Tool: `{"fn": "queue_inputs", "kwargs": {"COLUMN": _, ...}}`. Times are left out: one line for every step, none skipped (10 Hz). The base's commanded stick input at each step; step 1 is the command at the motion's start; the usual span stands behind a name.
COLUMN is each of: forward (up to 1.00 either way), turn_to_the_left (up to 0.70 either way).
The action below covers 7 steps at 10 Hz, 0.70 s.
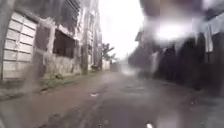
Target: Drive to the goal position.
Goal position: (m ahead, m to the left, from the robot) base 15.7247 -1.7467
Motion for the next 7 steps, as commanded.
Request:
{"fn": "queue_inputs", "kwargs": {"forward": 0.5, "turn_to_the_left": -0.29}}
{"fn": "queue_inputs", "kwargs": {"forward": 0.5, "turn_to_the_left": -0.08}}
{"fn": "queue_inputs", "kwargs": {"forward": 0.5, "turn_to_the_left": 0.02}}
{"fn": "queue_inputs", "kwargs": {"forward": 0.5, "turn_to_the_left": 0.02}}
{"fn": "queue_inputs", "kwargs": {"forward": 0.5, "turn_to_the_left": 0.02}}
{"fn": "queue_inputs", "kwargs": {"forward": 0.5, "turn_to_the_left": 0.02}}
{"fn": "queue_inputs", "kwargs": {"forward": 0.5, "turn_to_the_left": 0.02}}
